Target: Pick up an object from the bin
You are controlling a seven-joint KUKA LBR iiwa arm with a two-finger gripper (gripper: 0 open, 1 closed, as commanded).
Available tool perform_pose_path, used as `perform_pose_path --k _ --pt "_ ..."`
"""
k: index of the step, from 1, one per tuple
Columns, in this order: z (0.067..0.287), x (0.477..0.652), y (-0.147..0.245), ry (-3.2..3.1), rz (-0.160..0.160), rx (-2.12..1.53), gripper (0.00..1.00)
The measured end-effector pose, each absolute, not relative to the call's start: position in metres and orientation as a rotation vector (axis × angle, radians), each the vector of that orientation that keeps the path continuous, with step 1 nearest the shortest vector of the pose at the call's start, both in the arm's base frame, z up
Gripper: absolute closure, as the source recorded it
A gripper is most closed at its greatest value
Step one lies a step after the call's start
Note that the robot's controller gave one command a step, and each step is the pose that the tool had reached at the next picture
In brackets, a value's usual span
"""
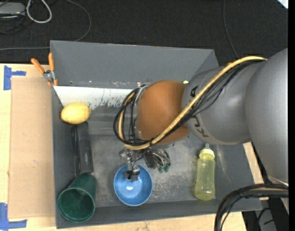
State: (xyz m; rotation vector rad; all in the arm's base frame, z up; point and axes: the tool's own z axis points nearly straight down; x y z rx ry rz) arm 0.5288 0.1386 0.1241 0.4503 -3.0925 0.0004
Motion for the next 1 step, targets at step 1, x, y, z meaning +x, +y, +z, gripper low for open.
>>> perform_pose_path --k 1 --pt "0.1454 0.5283 0.1387 -3.091 0.000 0.449 1.00"
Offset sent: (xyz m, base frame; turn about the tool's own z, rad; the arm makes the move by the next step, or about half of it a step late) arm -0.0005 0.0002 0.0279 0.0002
